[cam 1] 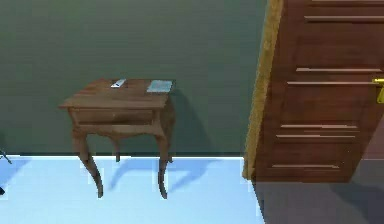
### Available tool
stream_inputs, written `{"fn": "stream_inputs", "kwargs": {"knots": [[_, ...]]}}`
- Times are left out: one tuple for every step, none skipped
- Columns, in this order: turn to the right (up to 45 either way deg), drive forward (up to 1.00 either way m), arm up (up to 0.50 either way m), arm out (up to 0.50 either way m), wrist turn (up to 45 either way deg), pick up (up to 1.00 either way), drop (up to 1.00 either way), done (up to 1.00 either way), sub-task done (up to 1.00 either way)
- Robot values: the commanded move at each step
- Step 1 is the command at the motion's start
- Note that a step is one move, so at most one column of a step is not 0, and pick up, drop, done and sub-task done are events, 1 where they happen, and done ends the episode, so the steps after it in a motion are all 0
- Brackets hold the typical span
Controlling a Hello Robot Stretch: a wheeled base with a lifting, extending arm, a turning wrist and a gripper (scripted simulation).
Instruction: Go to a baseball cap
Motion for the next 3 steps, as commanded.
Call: {"fn": "stream_inputs", "kwargs": {"knots": [[45.0,0.00,0.00,0.00,0.0,0.00,0.00,0.00,0.00],[12.0,0.00,0.00,0.00,0.0,0.00,0.00,0.00,0.00],[0.0,0.35,0.00,0.00,0.0,0.00,0.00,0.00,0.00]]}}
